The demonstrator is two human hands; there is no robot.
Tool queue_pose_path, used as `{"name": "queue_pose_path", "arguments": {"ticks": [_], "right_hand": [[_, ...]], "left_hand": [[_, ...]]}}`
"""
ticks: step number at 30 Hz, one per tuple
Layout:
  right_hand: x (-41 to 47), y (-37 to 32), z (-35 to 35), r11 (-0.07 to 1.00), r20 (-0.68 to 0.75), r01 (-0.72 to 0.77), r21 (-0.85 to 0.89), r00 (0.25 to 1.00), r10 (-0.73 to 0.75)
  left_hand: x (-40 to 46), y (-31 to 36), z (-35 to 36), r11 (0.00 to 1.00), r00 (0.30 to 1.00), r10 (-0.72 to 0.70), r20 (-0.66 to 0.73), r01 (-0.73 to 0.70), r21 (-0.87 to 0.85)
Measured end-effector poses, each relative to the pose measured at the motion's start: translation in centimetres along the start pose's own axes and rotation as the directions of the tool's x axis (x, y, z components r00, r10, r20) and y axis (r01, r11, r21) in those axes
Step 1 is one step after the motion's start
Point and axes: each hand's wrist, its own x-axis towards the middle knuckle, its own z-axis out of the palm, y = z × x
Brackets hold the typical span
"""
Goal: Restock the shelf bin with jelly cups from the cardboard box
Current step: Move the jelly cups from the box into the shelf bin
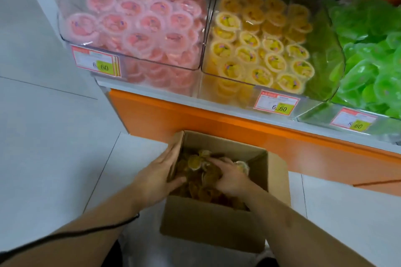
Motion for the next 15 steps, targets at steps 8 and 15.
{"name": "queue_pose_path", "arguments": {"ticks": [8, 15], "right_hand": [[4.6, 2.8, 3.0, 0.937, 0.145, 0.024, -0.348, 0.989, 0.029], [5.5, 2.5, 4.2, 0.892, 0.092, 0.034, -0.451, 0.996, 0.008]], "left_hand": [[1.0, -2.7, 2.7, 0.994, 0.996, 0.068, -0.065, -0.073, -0.084], [1.0, -2.9, 2.9, 0.992, 0.993, 0.078, -0.083, -0.086, -0.089]]}}
